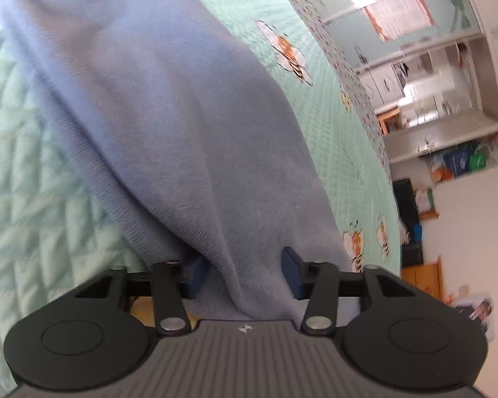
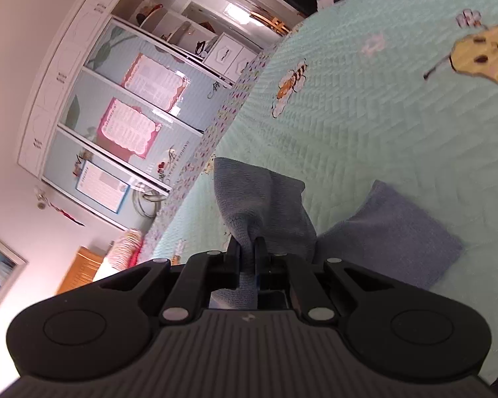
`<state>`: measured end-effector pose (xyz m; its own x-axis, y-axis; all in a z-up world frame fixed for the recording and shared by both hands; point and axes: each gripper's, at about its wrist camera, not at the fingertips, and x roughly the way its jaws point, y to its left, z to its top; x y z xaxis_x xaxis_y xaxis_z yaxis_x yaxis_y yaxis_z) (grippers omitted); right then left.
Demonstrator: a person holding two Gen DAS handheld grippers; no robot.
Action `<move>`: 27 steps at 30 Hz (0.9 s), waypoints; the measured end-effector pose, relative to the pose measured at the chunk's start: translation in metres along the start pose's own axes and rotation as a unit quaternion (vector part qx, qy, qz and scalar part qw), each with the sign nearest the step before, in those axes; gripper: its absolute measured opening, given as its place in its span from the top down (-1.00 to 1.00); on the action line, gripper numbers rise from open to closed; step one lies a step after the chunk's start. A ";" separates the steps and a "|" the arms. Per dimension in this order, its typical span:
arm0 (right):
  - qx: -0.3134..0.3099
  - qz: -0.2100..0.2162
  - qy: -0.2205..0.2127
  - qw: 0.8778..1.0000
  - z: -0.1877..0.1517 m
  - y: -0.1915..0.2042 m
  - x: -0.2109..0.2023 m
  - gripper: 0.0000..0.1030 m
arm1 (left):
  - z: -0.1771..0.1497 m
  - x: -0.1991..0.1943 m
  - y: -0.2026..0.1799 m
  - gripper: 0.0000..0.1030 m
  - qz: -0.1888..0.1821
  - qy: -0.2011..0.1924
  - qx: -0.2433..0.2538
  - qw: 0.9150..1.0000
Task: Fold clothes
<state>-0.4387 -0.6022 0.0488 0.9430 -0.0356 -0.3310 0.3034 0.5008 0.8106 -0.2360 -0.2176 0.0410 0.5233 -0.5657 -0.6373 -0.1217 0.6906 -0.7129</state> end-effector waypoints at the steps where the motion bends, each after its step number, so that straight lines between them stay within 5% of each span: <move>1: -0.010 -0.004 -0.004 1.000 0.000 0.003 -0.001 0.87 | 0.001 -0.002 -0.001 0.94 0.006 -0.002 0.012 1.000; 7: -0.038 0.009 -0.041 0.998 -0.001 0.016 -0.032 0.88 | 0.013 -0.052 -0.007 0.94 -0.051 -0.026 0.042 0.997; 12: -0.020 -0.005 -0.036 0.999 -0.013 -0.013 -0.054 0.85 | 0.009 -0.044 0.011 0.93 -0.023 0.019 0.058 0.998; 17: 0.083 -0.029 0.000 0.996 -0.024 -0.070 -0.053 0.62 | -0.002 -0.027 0.029 0.93 0.002 0.049 0.056 0.997; 21: 0.070 -0.037 -0.036 0.996 -0.010 -0.067 -0.065 0.19 | 0.002 -0.025 0.025 0.94 0.006 0.052 0.070 0.996; 25: 0.096 -0.053 -0.034 0.993 0.001 -0.078 -0.059 0.21 | 0.002 -0.018 0.024 0.93 0.013 0.055 0.069 0.996; 27: 0.080 -0.053 -0.021 0.995 0.002 -0.074 -0.052 0.47 | 0.004 -0.015 0.020 0.93 0.014 0.058 0.066 0.996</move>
<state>-0.5103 -0.6390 0.0065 0.9087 -0.1187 -0.4003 0.4157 0.3482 0.8402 -0.2424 -0.1934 0.0374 0.4196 -0.5882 -0.6913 -0.0191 0.7557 -0.6546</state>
